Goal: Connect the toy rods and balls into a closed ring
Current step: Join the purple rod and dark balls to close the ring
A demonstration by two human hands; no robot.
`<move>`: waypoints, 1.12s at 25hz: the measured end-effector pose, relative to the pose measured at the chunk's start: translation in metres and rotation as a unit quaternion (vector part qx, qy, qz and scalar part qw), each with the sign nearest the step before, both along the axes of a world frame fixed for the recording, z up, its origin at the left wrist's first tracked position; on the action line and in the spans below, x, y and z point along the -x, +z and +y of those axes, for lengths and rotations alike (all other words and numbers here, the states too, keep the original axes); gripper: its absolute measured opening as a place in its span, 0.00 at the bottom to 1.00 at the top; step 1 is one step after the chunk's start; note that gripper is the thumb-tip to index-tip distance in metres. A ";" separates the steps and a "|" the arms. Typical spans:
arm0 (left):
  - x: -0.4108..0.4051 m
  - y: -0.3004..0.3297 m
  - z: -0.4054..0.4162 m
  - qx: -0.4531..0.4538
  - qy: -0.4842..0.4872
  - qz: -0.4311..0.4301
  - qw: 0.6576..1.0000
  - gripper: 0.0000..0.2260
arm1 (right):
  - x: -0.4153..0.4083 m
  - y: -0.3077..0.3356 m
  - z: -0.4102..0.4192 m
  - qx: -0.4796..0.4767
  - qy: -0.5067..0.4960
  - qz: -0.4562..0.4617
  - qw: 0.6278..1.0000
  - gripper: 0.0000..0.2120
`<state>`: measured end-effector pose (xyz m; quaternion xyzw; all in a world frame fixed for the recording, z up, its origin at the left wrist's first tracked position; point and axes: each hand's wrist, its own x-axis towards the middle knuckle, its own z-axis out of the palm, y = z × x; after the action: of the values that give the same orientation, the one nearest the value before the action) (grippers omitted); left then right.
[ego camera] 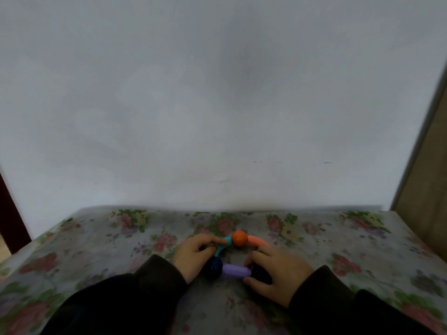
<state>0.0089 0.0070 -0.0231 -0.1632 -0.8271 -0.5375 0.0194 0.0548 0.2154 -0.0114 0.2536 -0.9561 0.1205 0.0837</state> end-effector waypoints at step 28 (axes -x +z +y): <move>-0.011 0.003 0.003 0.222 -0.085 0.242 0.941 0.16 | 0.025 -0.004 0.017 0.175 -0.209 -0.043 0.961 0.11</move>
<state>0.0202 0.0103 -0.0205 -0.3578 -0.8791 -0.2838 0.1366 0.0302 0.2328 -0.0158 0.0241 -0.9547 0.2761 0.1086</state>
